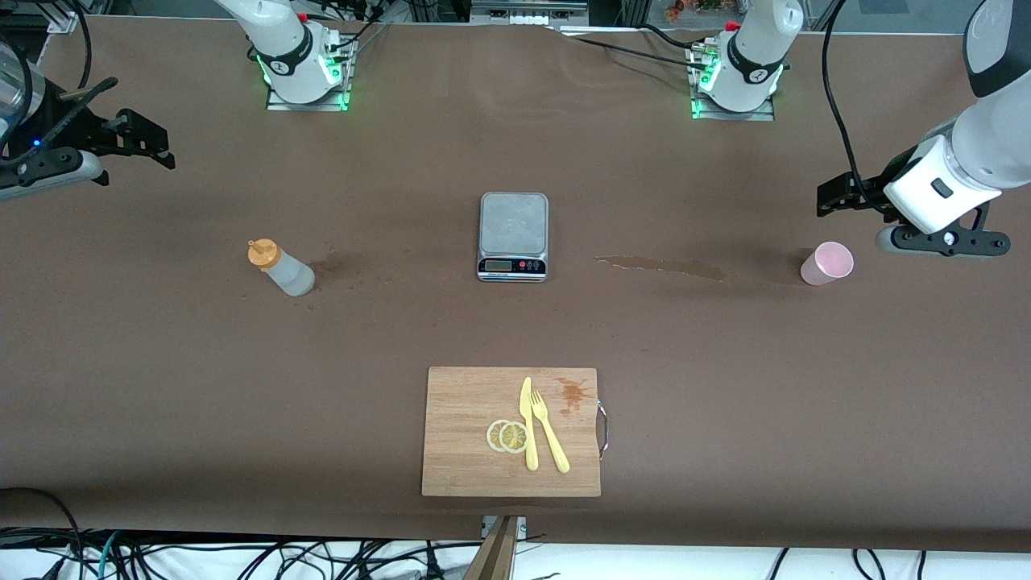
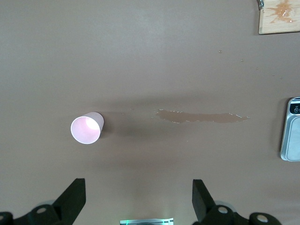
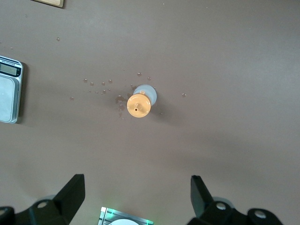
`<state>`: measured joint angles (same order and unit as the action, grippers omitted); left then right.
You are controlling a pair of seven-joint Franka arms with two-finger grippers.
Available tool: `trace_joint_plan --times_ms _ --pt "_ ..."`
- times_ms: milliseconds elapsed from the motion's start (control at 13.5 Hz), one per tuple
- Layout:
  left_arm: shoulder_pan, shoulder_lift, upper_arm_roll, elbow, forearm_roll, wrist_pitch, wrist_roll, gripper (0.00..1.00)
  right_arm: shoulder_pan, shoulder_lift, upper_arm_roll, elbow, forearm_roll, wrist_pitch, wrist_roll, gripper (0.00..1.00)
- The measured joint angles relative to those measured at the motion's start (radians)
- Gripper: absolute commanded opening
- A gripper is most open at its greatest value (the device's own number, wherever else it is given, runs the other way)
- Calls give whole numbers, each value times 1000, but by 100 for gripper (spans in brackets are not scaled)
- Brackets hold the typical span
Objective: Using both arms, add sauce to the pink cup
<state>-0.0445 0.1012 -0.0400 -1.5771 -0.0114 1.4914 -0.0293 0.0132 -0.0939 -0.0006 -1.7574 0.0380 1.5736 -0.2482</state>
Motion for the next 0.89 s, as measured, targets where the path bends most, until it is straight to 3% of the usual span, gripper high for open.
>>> trace_joint_plan --times_ms 519,889 --pt "10 4 7 -1 0 -1 0 100 0 5 0 0 0 6 -9 100" --pt "143 38 20 -36 16 -3 16 100 0 5 0 0 0 7 -11 100"
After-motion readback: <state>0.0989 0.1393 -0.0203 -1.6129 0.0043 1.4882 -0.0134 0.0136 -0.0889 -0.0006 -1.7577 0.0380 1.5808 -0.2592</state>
